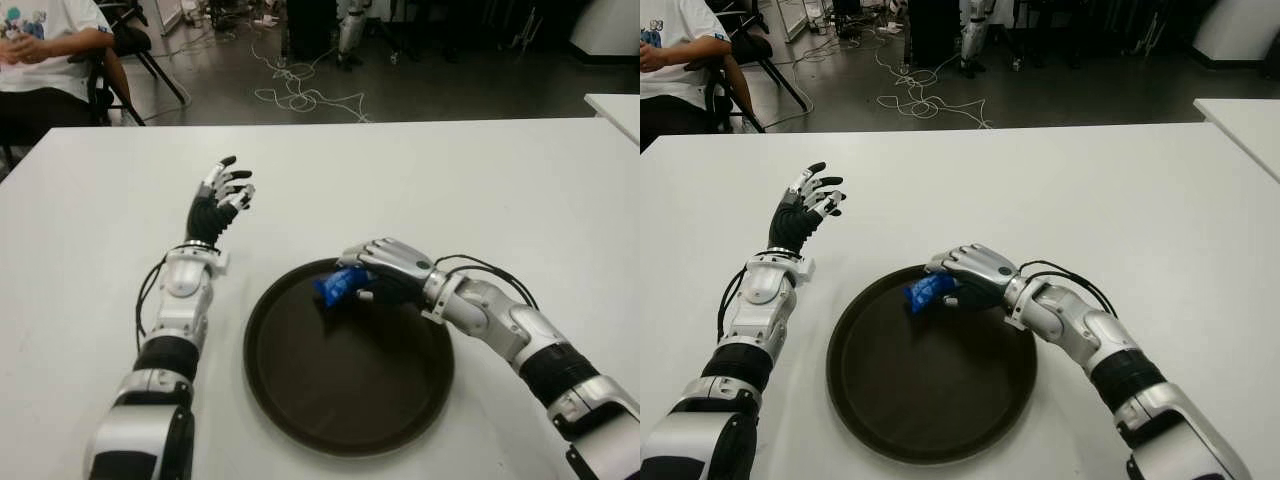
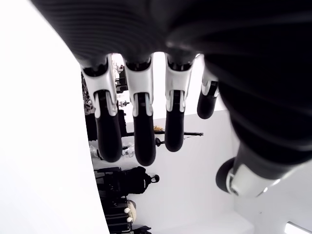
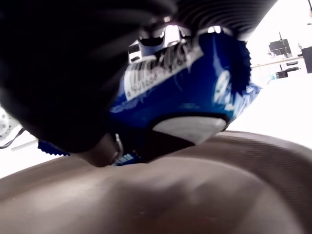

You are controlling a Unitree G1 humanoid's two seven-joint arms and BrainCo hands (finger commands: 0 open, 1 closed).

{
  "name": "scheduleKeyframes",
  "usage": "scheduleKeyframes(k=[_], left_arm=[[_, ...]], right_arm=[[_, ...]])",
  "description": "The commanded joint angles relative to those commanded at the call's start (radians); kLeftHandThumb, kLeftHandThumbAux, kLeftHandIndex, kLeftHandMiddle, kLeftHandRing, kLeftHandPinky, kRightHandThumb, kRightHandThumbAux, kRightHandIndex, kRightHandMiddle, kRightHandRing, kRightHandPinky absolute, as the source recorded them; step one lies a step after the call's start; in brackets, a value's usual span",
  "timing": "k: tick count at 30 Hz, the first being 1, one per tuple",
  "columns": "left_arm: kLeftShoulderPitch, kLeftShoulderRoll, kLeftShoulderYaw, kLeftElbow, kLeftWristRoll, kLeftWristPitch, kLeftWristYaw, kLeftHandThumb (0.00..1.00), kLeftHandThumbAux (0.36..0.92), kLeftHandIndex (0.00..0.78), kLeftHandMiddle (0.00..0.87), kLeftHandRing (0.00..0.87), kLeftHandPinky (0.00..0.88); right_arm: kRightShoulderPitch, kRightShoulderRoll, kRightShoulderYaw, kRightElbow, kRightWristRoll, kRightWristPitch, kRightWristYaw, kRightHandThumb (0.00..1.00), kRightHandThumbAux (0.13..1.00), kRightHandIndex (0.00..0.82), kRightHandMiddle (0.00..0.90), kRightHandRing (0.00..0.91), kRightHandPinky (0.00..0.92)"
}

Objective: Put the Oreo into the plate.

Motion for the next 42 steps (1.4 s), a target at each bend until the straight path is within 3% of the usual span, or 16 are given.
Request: scheduleKeyframes(k=[4, 8, 10, 13, 16, 19, 21, 27, 42], left_arm=[[-0.001, 0.000, 0.000, 0.004, 0.001, -0.005, 0.002, 0.238, 0.645, 0.137, 0.275, 0.324, 0.417], [-0.001, 0.002, 0.000, 0.009, -0.001, -0.010, -0.002, 0.242, 0.651, 0.138, 0.271, 0.325, 0.412], [-0.002, 0.003, 0.000, 0.013, -0.001, -0.011, -0.003, 0.240, 0.653, 0.138, 0.268, 0.323, 0.407], [-0.004, 0.003, 0.001, 0.017, -0.002, -0.014, -0.003, 0.237, 0.654, 0.138, 0.268, 0.321, 0.405], [-0.005, 0.004, 0.000, 0.019, 0.001, -0.019, -0.002, 0.234, 0.655, 0.137, 0.270, 0.321, 0.404], [-0.006, 0.004, -0.001, 0.023, 0.002, -0.023, 0.000, 0.233, 0.651, 0.136, 0.270, 0.320, 0.404], [-0.007, 0.004, -0.001, 0.025, 0.002, -0.024, 0.000, 0.235, 0.650, 0.135, 0.269, 0.320, 0.404], [-0.011, 0.003, 0.003, 0.036, -0.003, -0.032, -0.002, 0.249, 0.652, 0.134, 0.268, 0.319, 0.406], [-0.016, 0.002, 0.005, 0.043, -0.007, -0.029, -0.008, 0.236, 0.653, 0.136, 0.271, 0.315, 0.405]], right_arm=[[0.004, 0.000, -0.003, -0.010, 0.001, 0.001, 0.000, 0.680, 0.737, 0.426, 0.705, 0.712, 0.702], [0.009, 0.000, -0.004, -0.026, -0.021, 0.008, -0.035, 0.678, 0.739, 0.423, 0.608, 0.624, 0.609], [0.010, 0.000, -0.002, -0.026, -0.040, 0.007, -0.070, 0.678, 0.739, 0.421, 0.539, 0.558, 0.536], [0.008, 0.001, 0.007, -0.012, -0.065, 0.005, -0.121, 0.667, 0.745, 0.405, 0.359, 0.365, 0.343], [0.000, 0.001, 0.015, 0.009, -0.073, 0.000, -0.141, 0.662, 0.747, 0.397, 0.246, 0.237, 0.201], [-0.005, -0.002, 0.021, 0.017, -0.068, -0.008, -0.139, 0.219, 0.785, 0.156, 0.132, 0.111, 0.077], [-0.008, -0.003, 0.024, 0.028, -0.063, -0.020, -0.141, 0.112, 0.790, 0.082, 0.083, 0.060, 0.039], [-0.019, 0.004, 0.025, 0.067, -0.047, -0.057, -0.146, 0.011, 0.774, 0.008, 0.010, 0.006, 0.004], [-0.049, 0.011, 0.041, 0.144, -0.081, -0.076, -0.201, 0.000, 0.735, 0.000, 0.000, 0.000, 0.000]])
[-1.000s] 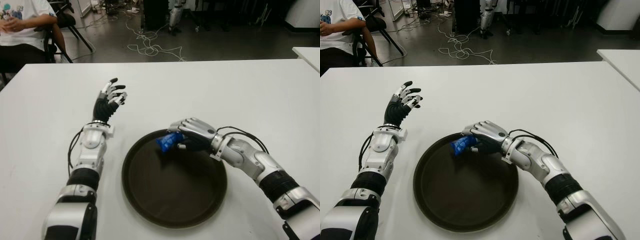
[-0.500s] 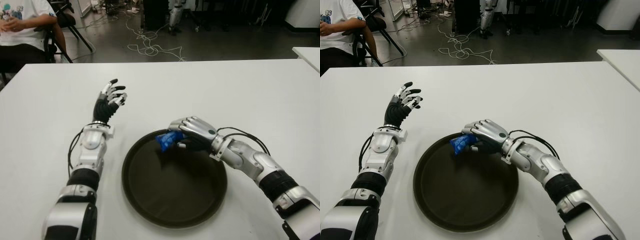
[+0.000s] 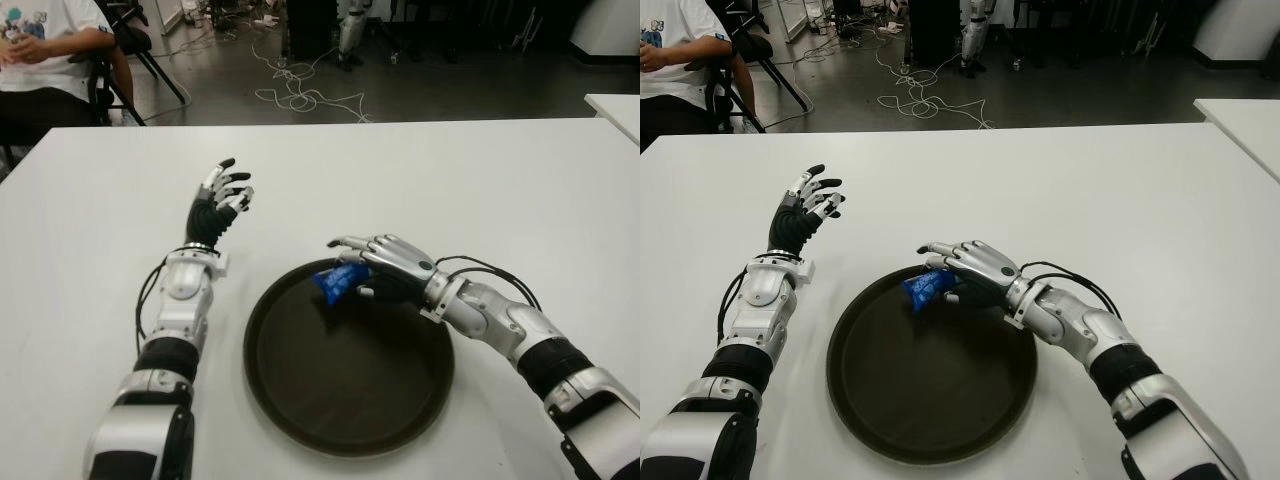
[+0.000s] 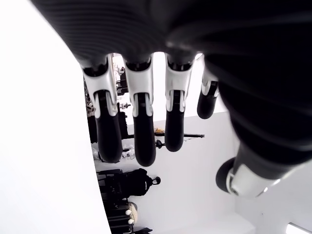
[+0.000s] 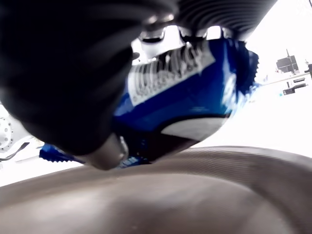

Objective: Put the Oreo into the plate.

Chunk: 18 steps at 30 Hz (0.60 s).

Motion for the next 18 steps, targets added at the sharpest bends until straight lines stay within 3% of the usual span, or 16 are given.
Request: scheduleKeyframes(k=[18], left_arm=[[-0.007, 0.003, -0.002, 0.008, 0.006, 0.007, 0.004, 0.230, 0.649, 0.132, 0.272, 0.314, 0.396]], right_arm=[[-0.008, 0.001, 0.023, 0.010, -0.007, 0.031, -0.017, 0.000, 0.747, 0.000, 0.000, 0.000, 0.000]])
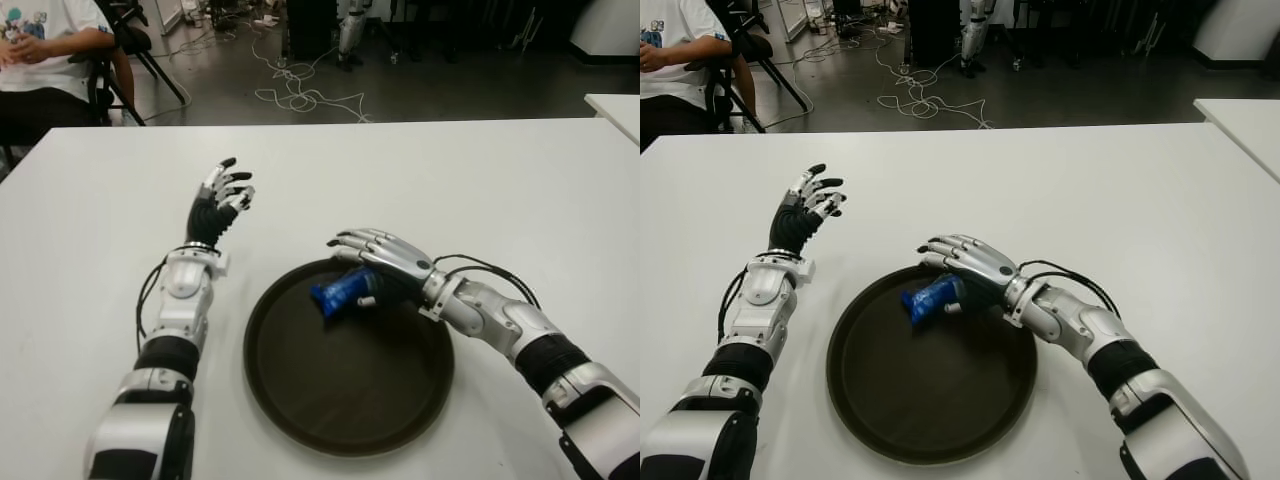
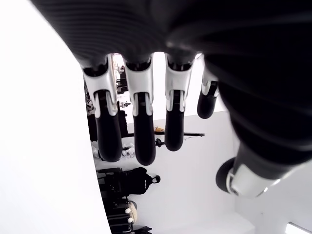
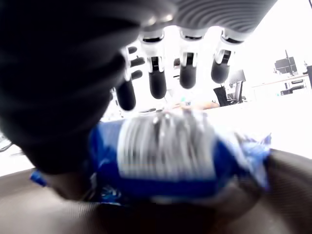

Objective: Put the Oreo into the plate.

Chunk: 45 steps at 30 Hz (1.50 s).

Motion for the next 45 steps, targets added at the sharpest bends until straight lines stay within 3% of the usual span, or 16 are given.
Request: scheduleKeyframes(k=[33, 40, 45], left_arm=[[-0.015, -0.001, 0.005, 0.041, -0.005, -0.031, -0.003, 0.243, 0.651, 0.137, 0.261, 0.320, 0.414], [-0.026, 0.001, 0.008, 0.060, -0.005, -0.041, -0.005, 0.242, 0.637, 0.143, 0.268, 0.320, 0.411], [-0.026, 0.003, 0.007, 0.063, -0.006, -0.034, -0.012, 0.238, 0.632, 0.138, 0.264, 0.319, 0.400]], right_arm=[[-0.036, -0.015, -0.005, 0.051, 0.004, -0.041, -0.055, 0.000, 0.740, 0.000, 0.000, 0.000, 0.000], [-0.120, -0.085, -0.093, 0.093, 0.101, -0.093, 0.000, 0.000, 0.747, 0.000, 0.000, 0.000, 0.000], [-0.163, -0.139, -0.196, 0.144, 0.201, -0.155, -0.024, 0.000, 0.727, 0.000, 0.000, 0.000, 0.000]])
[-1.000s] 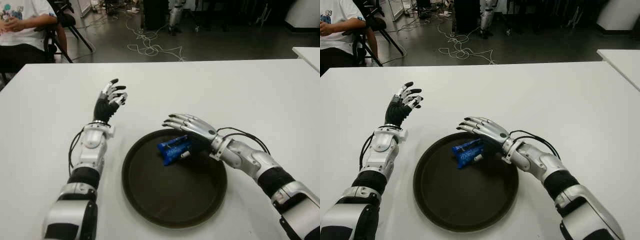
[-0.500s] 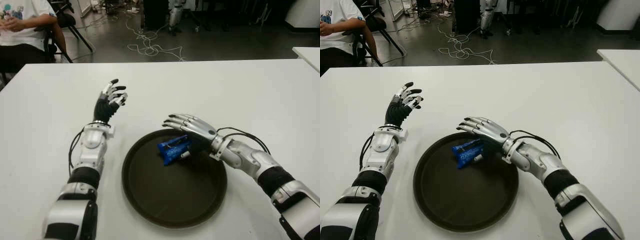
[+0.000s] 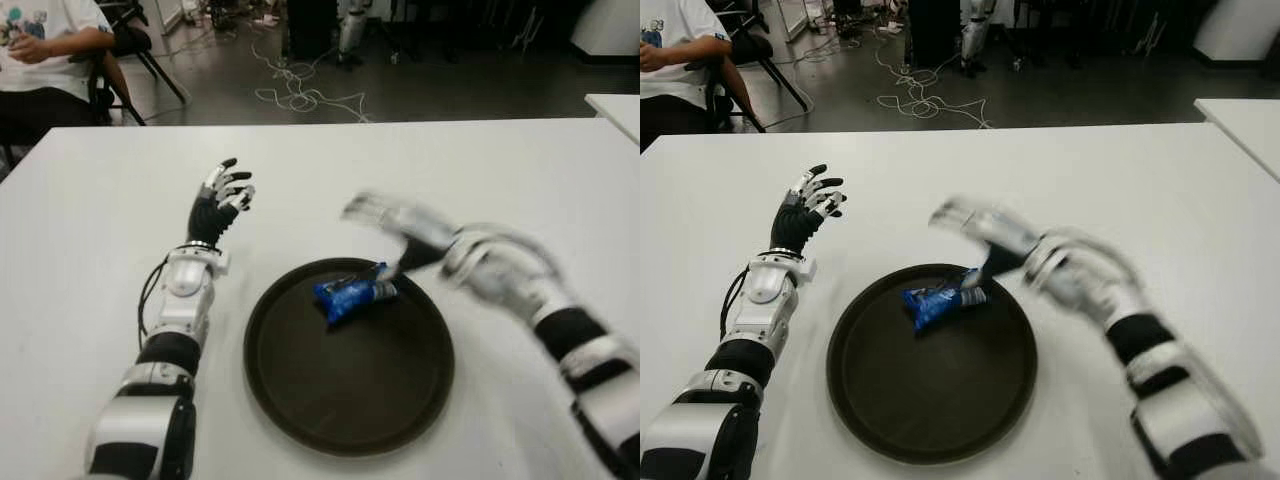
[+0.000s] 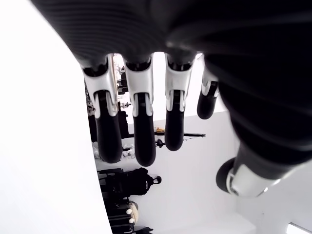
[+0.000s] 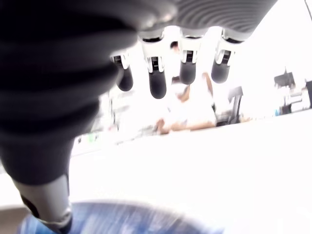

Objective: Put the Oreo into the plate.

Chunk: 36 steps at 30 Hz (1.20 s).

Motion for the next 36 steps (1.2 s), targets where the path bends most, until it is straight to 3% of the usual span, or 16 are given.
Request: scheduleKeyframes(k=[5, 9, 13, 18, 24, 29, 36], left_arm=[[-0.005, 0.003, -0.003, 0.003, 0.005, 0.011, 0.002, 0.235, 0.629, 0.137, 0.269, 0.319, 0.397], [-0.006, 0.005, -0.005, 0.002, 0.009, 0.014, 0.003, 0.231, 0.626, 0.136, 0.268, 0.321, 0.397], [-0.004, 0.005, -0.007, -0.002, 0.012, 0.013, 0.006, 0.229, 0.630, 0.136, 0.266, 0.321, 0.401], [-0.005, 0.006, -0.006, 0.000, 0.008, 0.013, 0.002, 0.236, 0.639, 0.136, 0.265, 0.320, 0.407], [-0.009, 0.005, -0.002, 0.007, 0.006, 0.010, 0.010, 0.255, 0.639, 0.140, 0.268, 0.324, 0.418], [-0.008, 0.004, 0.000, 0.007, 0.005, 0.008, 0.010, 0.266, 0.632, 0.139, 0.269, 0.327, 0.425], [-0.009, 0.009, -0.002, 0.011, 0.009, 0.012, 0.010, 0.254, 0.620, 0.136, 0.265, 0.325, 0.414]], right_arm=[[-0.012, -0.020, -0.105, -0.029, 0.150, -0.013, 0.058, 0.000, 0.724, 0.000, 0.000, 0.000, 0.000], [0.017, -0.021, -0.180, -0.083, 0.280, 0.000, 0.122, 0.000, 0.731, 0.000, 0.000, 0.000, 0.000], [0.022, -0.011, -0.272, -0.117, 0.462, 0.096, 0.235, 0.000, 0.742, 0.000, 0.002, 0.000, 0.004], [0.037, 0.038, -0.308, -0.071, 0.521, 0.155, 0.280, 0.000, 0.733, 0.002, 0.018, 0.016, 0.016], [0.036, 0.131, -0.332, 0.212, 0.519, 0.190, 0.252, 0.000, 0.711, 0.044, 0.071, 0.067, 0.054], [0.017, 0.196, -0.326, 0.368, 0.492, 0.285, 0.202, 0.000, 0.698, 0.086, 0.122, 0.107, 0.075], [-0.039, 0.223, -0.385, 0.400, 0.552, 0.452, 0.271, 0.000, 0.718, 0.122, 0.137, 0.142, 0.146]])
